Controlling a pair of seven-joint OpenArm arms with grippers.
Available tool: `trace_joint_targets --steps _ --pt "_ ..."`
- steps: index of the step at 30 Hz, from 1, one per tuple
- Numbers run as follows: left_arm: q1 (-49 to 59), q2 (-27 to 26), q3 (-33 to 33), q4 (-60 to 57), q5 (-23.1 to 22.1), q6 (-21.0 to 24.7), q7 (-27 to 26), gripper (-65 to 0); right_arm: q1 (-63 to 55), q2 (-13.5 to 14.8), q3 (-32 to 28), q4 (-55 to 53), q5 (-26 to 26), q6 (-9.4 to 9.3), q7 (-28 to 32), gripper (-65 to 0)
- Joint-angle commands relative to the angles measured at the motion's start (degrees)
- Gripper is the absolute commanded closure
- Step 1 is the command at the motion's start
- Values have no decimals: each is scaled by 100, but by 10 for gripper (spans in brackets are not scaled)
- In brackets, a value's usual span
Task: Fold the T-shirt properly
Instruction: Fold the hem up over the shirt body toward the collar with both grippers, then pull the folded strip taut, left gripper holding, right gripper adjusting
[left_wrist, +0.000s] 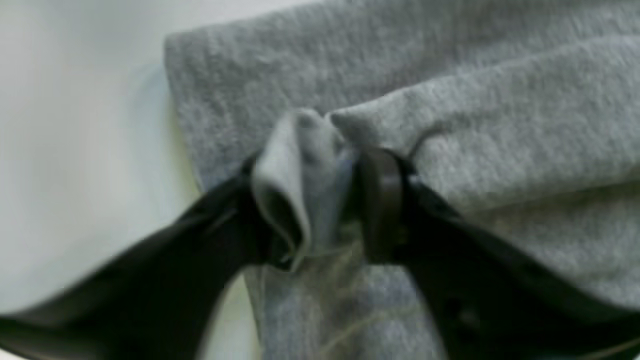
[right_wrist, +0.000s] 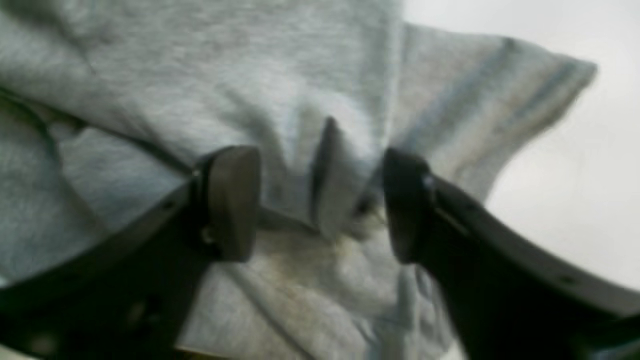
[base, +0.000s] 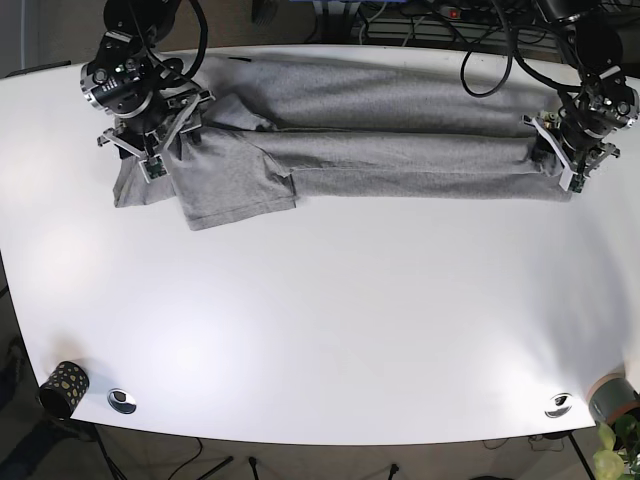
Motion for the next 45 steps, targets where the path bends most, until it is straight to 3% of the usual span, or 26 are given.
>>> trace_joint_targets --steps 1,3,11,19,34,45 --pt "-38 -92 -58 106 -52 12 -84 -369 26 -29 127 133 24 -10 77 -445" --pt "-56 -92 -49 142 -70 12 -84 -399 62 -64 188 141 24 -10 77 -452" --pt "-170 -92 -67 493 -87 12 -84 -392 448 -20 206 133 534 -10 77 -452" --pt "-100 -57 -67 880 -87 12 -84 -392 1196 155 171 -149 534 -10 59 -452" --pt "-12 198 39 528 -34 12 -84 -390 2655 876 144 -2821 534 -10 59 -452" --pt "41 216 30 300 -34 12 -84 -390 2813 885 -225 -3586 587 -10 86 -452"
